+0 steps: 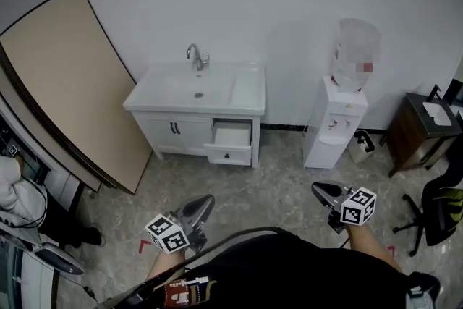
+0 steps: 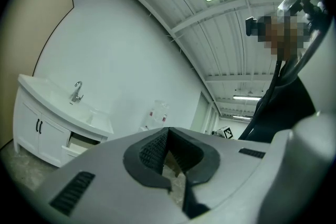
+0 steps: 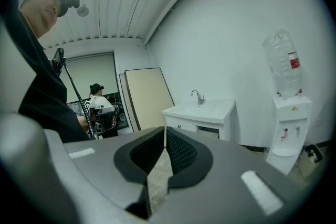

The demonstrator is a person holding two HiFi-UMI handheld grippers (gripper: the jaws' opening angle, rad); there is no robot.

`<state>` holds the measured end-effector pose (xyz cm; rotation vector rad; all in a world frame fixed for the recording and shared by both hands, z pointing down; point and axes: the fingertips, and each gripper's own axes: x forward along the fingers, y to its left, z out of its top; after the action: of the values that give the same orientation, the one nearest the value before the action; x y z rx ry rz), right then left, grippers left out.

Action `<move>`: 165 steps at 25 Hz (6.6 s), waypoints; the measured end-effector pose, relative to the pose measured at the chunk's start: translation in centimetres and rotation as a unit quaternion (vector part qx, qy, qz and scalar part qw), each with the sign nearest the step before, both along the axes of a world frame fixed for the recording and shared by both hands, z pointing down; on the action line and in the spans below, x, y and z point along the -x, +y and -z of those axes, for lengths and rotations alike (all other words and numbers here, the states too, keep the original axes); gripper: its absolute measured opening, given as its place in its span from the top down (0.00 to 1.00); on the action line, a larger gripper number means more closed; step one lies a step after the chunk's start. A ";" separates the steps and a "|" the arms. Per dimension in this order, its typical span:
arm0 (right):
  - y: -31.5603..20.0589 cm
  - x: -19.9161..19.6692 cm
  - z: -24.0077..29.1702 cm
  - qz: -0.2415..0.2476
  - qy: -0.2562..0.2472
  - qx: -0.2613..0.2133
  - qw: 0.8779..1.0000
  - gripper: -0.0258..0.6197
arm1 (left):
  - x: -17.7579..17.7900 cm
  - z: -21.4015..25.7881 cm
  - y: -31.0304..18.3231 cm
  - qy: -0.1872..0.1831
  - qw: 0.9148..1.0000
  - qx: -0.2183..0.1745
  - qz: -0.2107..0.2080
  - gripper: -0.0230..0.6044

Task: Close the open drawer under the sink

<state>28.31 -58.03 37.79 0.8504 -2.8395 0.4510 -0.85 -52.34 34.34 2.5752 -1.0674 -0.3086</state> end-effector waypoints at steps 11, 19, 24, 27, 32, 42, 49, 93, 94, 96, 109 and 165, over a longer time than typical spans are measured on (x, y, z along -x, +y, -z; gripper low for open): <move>-11.1 -8.2 0.8 0.068 -0.008 -0.003 0.998 0.96 | -9.8 1.1 -7.0 -0.008 0.998 -0.001 0.058 0.96; -15.8 -7.4 -1.1 0.078 0.000 0.015 0.997 0.96 | -9.3 0.0 -11.4 -0.001 0.998 0.012 0.066 0.96; -19.6 -3.9 -1.8 0.051 0.010 0.014 0.999 0.96 | -5.1 -1.0 -16.0 0.002 0.999 0.009 0.042 0.96; -22.3 -0.1 -1.6 0.034 0.003 0.018 0.999 0.96 | -1.1 -0.4 -19.7 -0.005 1.000 -0.001 0.023 0.96; -26.0 6.4 -0.8 0.012 0.005 0.015 1.000 0.96 | 5.5 1.3 -25.9 -0.022 1.000 -0.016 -0.013 0.96; -31.7 16.2 -1.8 -0.012 0.030 0.031 0.999 0.96 | 14.0 -0.2 -34.9 -0.006 0.998 -0.006 -0.065 0.96; -36.2 20.2 -2.4 0.026 0.052 0.031 0.998 0.96 | 17.8 -2.1 -37.6 0.013 0.999 0.005 -0.032 0.96; -49.3 36.5 -3.6 0.576 0.093 -0.040 0.811 0.96 | 12.5 -6.9 -30.2 0.066 0.864 0.058 0.496 0.96; -48.3 37.0 -3.5 0.577 0.096 -0.043 0.810 0.96 | 13.0 -7.1 -29.3 0.068 0.863 0.058 0.498 0.96; -46.3 38.0 -3.4 0.580 0.101 -0.045 0.807 0.96 | 14.2 -7.2 -27.8 0.064 0.864 0.054 0.497 0.96; -37.0 41.4 -4.1 0.591 0.135 -0.055 0.793 0.96 | 17.9 -8.3 -19.9 0.072 0.870 0.049 0.486 0.96; -41.2 36.7 -20.5 0.797 0.280 -0.208 0.493 0.88 | 6.0 -20.5 -32.4 0.098 0.774 0.119 0.614 0.96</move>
<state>-8.38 -99.20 58.31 -1.4335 -1.8113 -0.6674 -6.86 -84.74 54.87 1.2243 -2.3469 -0.6425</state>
